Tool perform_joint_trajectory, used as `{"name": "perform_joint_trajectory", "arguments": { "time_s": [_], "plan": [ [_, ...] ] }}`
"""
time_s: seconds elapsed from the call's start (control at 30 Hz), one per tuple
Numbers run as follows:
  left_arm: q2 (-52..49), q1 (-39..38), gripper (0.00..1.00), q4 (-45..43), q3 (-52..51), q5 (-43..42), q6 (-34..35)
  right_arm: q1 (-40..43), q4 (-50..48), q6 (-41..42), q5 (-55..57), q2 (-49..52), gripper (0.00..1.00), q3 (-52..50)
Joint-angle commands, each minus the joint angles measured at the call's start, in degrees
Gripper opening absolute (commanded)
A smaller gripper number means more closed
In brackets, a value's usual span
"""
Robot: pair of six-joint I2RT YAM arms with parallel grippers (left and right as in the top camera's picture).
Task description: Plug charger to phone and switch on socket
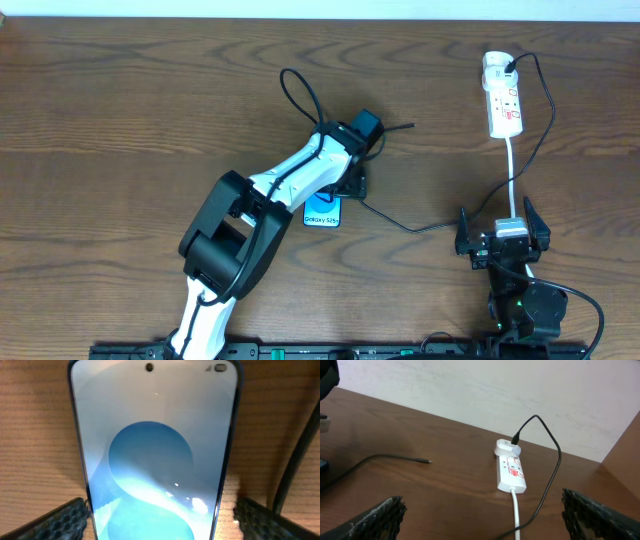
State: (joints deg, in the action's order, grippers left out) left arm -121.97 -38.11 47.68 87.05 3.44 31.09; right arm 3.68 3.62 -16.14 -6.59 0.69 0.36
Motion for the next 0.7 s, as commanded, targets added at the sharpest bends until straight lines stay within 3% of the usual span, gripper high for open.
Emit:
{"name": "perform_joint_trajectory", "arguments": {
  "time_s": [0.0, 0.67],
  "plan": [
    [0.2, 0.5, 0.98, 0.5, -0.1, 0.1, -1.3, 0.2, 0.2, -0.6, 0.2, -0.3, 0.99, 0.0],
    [-0.3, 1.0, 0.98, -1.2, -2.4, -2.1, -4.5, 0.2, 0.2, -0.6, 0.2, -0.3, 0.99, 0.0]
  ]
}}
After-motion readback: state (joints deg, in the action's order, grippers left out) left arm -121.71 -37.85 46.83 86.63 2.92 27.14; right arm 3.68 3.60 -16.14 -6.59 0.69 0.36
